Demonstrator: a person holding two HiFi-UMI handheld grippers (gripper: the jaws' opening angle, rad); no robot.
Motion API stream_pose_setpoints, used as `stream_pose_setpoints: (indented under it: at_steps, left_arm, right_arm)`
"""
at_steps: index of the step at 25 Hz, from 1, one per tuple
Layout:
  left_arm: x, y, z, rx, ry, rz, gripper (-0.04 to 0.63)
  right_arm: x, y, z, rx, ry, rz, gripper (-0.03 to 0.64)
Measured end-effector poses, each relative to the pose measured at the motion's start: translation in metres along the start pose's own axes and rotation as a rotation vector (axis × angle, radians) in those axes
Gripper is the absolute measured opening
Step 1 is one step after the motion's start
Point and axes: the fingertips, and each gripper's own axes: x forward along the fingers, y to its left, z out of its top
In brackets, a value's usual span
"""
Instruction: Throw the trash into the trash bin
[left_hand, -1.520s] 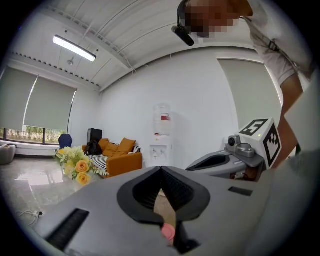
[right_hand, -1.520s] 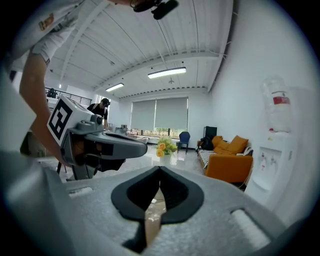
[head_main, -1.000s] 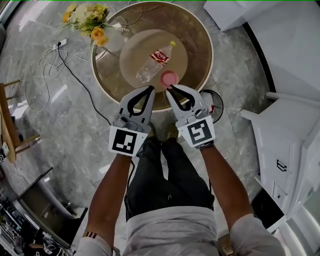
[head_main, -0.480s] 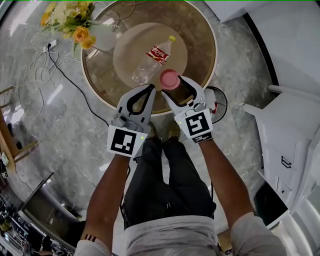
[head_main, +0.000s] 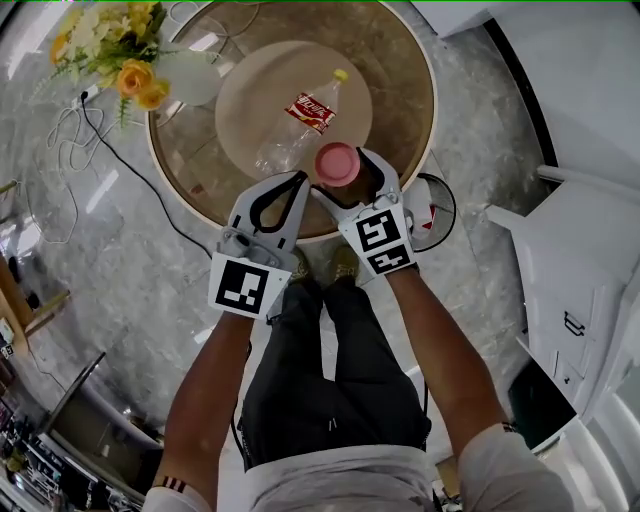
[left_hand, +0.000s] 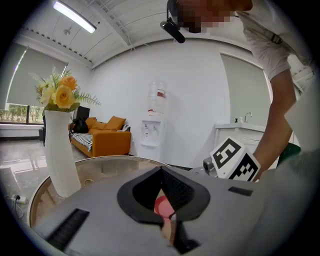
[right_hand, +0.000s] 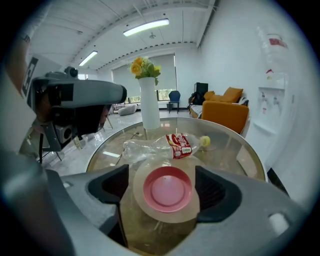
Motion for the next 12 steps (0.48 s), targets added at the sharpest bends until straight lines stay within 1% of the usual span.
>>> stream_pose_setpoints:
  at_steps: [3,6,12]
  left_arm:
    - [0.001,0.003,-0.003,-0.006,0.006,-0.002,0.0]
    - [0.002,0.003,-0.004,-0.008,0.002,-0.005,0.0]
    - [0.001,0.005,-0.005,-0.024,0.006,-0.009,0.0]
  right_arm:
    - [0.011,0.0,-0.012,0.003,0.051,-0.004,0.414]
    - [0.018,-0.004,-0.022,-0.003,0.097,-0.019,0.416]
    - [0.03,-0.008,-0.032,-0.003,0.14,-0.028,0.416]
